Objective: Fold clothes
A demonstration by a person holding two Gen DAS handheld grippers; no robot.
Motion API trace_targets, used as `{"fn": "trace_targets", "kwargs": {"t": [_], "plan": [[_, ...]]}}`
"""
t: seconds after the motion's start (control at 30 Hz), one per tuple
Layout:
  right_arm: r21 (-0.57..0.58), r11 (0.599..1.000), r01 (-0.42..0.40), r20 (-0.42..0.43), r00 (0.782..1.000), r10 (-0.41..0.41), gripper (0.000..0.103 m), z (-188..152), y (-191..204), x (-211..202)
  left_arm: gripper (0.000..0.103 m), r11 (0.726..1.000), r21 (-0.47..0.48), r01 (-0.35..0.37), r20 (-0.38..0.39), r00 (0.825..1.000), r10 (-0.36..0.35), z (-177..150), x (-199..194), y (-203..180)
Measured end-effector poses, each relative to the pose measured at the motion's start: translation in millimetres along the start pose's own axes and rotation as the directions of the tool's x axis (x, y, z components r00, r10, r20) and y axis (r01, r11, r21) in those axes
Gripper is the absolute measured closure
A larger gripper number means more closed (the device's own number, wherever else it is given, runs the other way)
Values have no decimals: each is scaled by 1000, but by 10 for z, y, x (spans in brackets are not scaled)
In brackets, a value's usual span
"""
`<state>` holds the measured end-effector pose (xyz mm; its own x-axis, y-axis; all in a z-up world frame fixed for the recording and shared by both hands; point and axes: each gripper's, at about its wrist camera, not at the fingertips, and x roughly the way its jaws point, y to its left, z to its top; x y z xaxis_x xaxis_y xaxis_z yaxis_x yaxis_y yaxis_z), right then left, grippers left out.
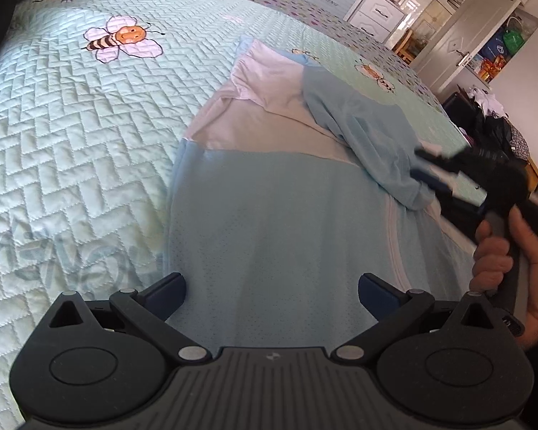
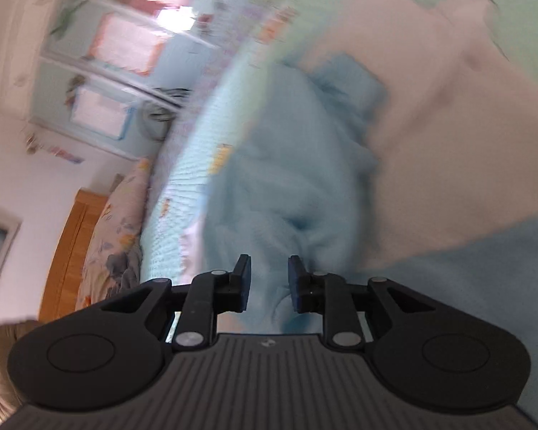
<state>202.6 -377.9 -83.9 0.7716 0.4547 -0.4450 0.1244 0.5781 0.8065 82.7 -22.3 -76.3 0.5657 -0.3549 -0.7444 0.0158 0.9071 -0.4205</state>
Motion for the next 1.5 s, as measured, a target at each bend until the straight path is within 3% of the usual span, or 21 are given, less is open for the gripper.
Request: {"fn": "trace_targets", "kwargs": {"t": [0.17,0.33,0.43,0.5,0.6,0.7,0.87,0.93,1.03,1.1,1.17,1.4,1.5], "plan": [[-173,985,-2,-81,997,-12,73,-182,480,329,1,1000,16,6,4,1000,-6,10,-29,-44],[-100,995,-11,-62,998,4,73,-263,365,210,1,998,38,55,40,998,-57,279,-50,-125],[-84,996,-16,3,1000,16,72,-271,155,-168,1,992,-20,128,41,991,-127,577,108,-154],[-48,999,-6,59,998,9,68,-275,-42,-458,1,975,-106,194,23,981,-193,775,317,-150],[33,999,-13,140,990,8,66,-239,-489,-880,5,947,-216,236,-24,969,-247,1047,762,-166],[99,994,-55,199,979,35,64,-202,-917,-1157,12,935,-282,214,-96,964,-249,1234,1233,-214],[154,976,-156,258,960,113,60,-155,-1448,-1286,8,926,-313,210,-105,962,-254,1375,1503,-345],[176,962,-208,265,951,158,60,-138,-1560,-1243,14,914,-326,241,-101,952,-288,1430,1540,-401],[183,953,-240,262,947,188,60,-104,-1596,-1192,33,874,-376,308,-102,924,-369,1454,1677,-449],[195,947,-256,262,944,201,60,-99,-1622,-1190,73,874,-378,305,-134,916,-378,1420,1821,-507],[221,933,-284,271,937,221,60,-101,-1661,-1203,93,884,-371,284,-160,918,-363,1356,1919,-555],[286,889,-359,299,914,273,60,-73,-1757,-1189,94,874,-405,268,-129,930,-345,1255,1925,-531],[275,893,-355,295,916,274,59,-68,-1725,-1188,80,855,-435,282,-106,927,-359,1240,1902,-486]]}}
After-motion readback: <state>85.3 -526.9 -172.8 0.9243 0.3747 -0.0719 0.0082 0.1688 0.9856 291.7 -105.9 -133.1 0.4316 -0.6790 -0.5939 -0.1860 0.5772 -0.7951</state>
